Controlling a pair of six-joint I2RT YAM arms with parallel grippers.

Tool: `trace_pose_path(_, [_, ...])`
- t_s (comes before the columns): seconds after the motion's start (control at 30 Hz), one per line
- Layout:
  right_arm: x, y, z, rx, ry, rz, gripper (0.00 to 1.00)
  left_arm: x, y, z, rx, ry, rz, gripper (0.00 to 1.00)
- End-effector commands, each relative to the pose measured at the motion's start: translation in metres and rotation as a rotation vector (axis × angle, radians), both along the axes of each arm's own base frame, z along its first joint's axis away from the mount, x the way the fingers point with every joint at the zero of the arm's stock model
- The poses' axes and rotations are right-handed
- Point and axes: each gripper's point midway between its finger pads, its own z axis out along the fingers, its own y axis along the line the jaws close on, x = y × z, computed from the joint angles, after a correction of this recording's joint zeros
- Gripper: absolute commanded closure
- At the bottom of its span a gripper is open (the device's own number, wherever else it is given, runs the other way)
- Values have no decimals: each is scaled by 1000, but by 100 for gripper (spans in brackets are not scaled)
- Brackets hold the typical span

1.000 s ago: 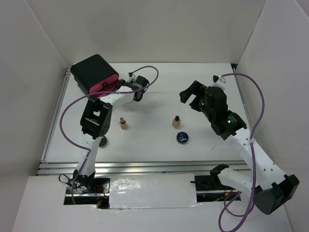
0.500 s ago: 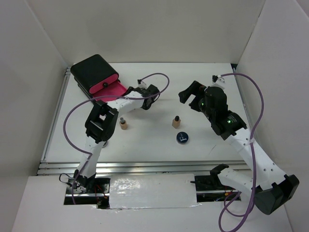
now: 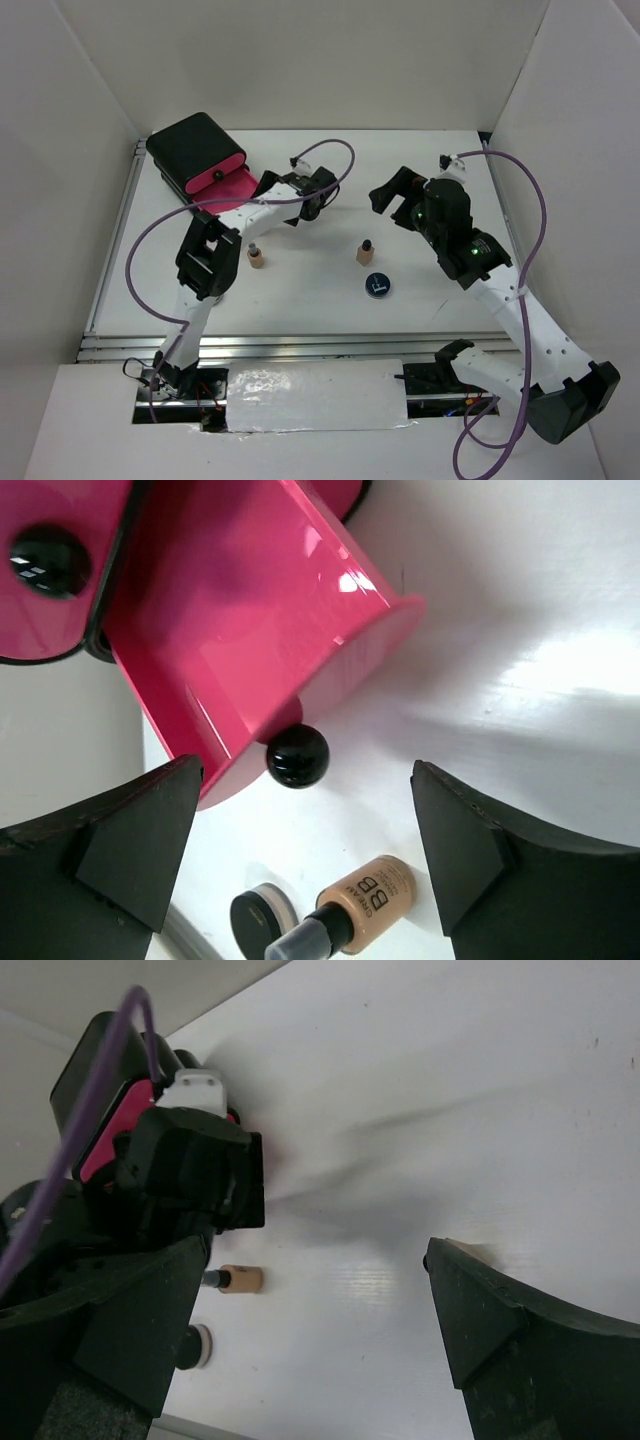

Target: Organize the makeup

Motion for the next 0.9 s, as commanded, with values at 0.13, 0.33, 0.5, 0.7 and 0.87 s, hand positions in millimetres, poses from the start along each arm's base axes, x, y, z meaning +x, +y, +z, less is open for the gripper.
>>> trace_pose_path(0.13, [4, 6, 42, 32, -101, 20, 0, -4, -4, 109, -428, -174, 115, 0])
trace_pose_path(0.33, [3, 6, 52, -3, -129, 42, 0, -61, 42, 119, -875, -246, 384, 1])
trace_pose_path(0.5, [3, 8, 57, -28, -141, 64, 0, -129, 90, 76, -879, -234, 590, 1])
trace_pose_path(0.7, [7, 31, 56, 2, -122, 158, 0, -149, 78, -7, -1009, -14, 597, 0])
trace_pose_path(0.87, [7, 44, 55, 25, -112, 218, 0, -160, 84, -38, -1004, 26, 670, 1])
